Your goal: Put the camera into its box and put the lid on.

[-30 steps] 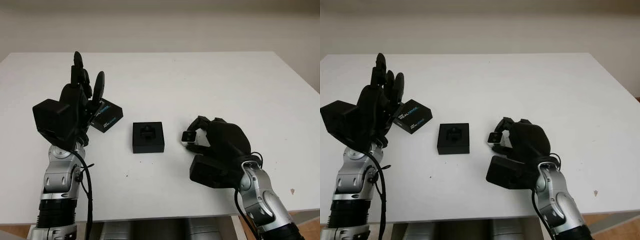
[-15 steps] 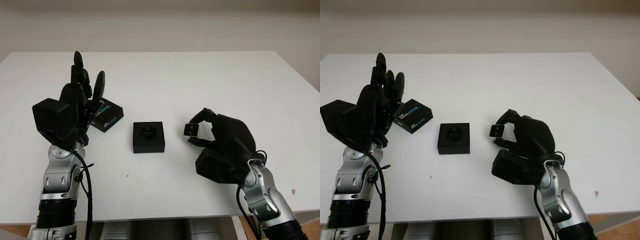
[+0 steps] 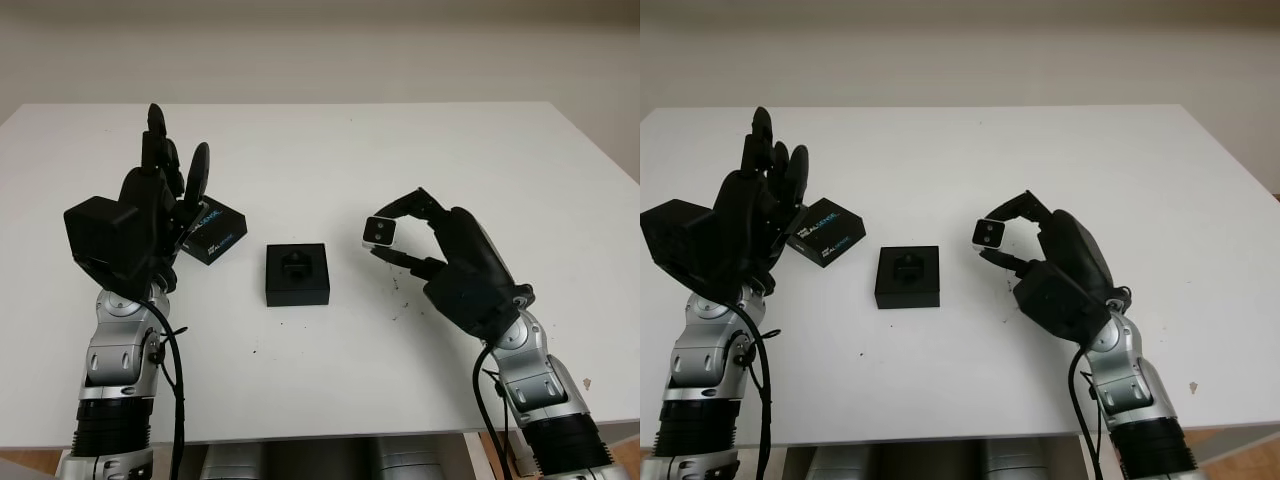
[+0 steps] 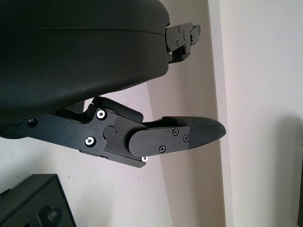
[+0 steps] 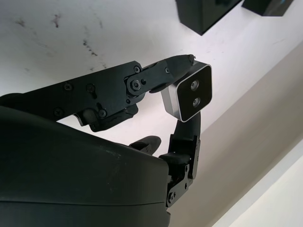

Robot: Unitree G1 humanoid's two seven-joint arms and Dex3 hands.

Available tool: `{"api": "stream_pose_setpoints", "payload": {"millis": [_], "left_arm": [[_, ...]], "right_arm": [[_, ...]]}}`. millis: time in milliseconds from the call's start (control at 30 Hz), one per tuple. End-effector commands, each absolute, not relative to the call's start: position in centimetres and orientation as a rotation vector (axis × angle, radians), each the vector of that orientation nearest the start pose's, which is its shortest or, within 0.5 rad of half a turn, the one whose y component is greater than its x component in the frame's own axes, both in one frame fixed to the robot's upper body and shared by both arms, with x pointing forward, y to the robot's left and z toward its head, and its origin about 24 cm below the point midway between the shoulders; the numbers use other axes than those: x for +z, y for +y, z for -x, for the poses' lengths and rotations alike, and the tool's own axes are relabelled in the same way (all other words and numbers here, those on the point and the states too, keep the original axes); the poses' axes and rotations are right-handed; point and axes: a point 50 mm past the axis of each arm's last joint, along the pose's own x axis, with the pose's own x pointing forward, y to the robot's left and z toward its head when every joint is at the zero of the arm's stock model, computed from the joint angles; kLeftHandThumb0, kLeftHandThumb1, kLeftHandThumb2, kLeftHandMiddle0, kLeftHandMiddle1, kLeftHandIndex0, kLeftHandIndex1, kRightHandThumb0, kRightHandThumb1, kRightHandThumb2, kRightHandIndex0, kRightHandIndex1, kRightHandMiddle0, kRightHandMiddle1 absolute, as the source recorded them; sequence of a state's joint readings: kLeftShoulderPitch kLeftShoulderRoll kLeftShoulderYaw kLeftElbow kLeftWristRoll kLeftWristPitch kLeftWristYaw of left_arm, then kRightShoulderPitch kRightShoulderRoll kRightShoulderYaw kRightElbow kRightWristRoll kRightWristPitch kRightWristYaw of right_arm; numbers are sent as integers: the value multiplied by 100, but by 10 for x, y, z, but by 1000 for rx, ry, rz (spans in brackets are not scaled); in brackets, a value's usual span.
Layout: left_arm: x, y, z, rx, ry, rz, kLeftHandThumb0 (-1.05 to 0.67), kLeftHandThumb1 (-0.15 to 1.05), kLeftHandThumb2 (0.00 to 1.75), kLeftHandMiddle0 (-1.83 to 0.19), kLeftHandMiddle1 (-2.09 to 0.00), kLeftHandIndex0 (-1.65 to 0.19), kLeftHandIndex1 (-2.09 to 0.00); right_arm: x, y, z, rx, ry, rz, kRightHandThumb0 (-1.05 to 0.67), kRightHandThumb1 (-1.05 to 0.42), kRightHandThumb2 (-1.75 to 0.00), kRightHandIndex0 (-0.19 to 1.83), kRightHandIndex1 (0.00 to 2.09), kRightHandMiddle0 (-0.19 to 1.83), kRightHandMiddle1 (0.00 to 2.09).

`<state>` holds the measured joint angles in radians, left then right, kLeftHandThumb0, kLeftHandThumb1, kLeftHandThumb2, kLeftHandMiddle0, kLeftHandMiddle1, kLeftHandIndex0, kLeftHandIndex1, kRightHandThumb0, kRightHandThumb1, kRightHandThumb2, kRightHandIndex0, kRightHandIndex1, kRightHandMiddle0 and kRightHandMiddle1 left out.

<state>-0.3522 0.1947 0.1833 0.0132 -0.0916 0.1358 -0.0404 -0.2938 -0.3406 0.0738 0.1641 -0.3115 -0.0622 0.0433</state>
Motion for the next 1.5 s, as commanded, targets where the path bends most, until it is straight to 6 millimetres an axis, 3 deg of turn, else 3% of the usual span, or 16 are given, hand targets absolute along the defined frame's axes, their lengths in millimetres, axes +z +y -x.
{"api": "stream_pose_setpoints", "payload": {"millis": [0, 600, 1200, 1467], "left_arm": [[140, 205, -311, 70, -240, -70, -63, 105, 49, 19, -1, 19, 0], [140, 206, -309, 74, -245, -65, -62, 105, 49, 19, 0, 19, 0], [141, 207, -309, 79, -237, -62, -64, 105, 48, 19, 0, 19, 0], [141, 206, -310, 75, -242, -66, -64, 105, 48, 19, 0, 19, 0]], "right_arm": [[106, -177, -315, 143, -214, 627, -42, -105, -8, 26, 18, 38, 134], [111, -143, -349, 387, -261, 524, -51, -105, -10, 23, 7, 41, 140], [97, -104, -348, 478, -228, 395, -51, -105, -10, 19, 5, 39, 144], [85, -100, -342, 508, -195, 423, -50, -105, -10, 18, 5, 37, 147]]}}
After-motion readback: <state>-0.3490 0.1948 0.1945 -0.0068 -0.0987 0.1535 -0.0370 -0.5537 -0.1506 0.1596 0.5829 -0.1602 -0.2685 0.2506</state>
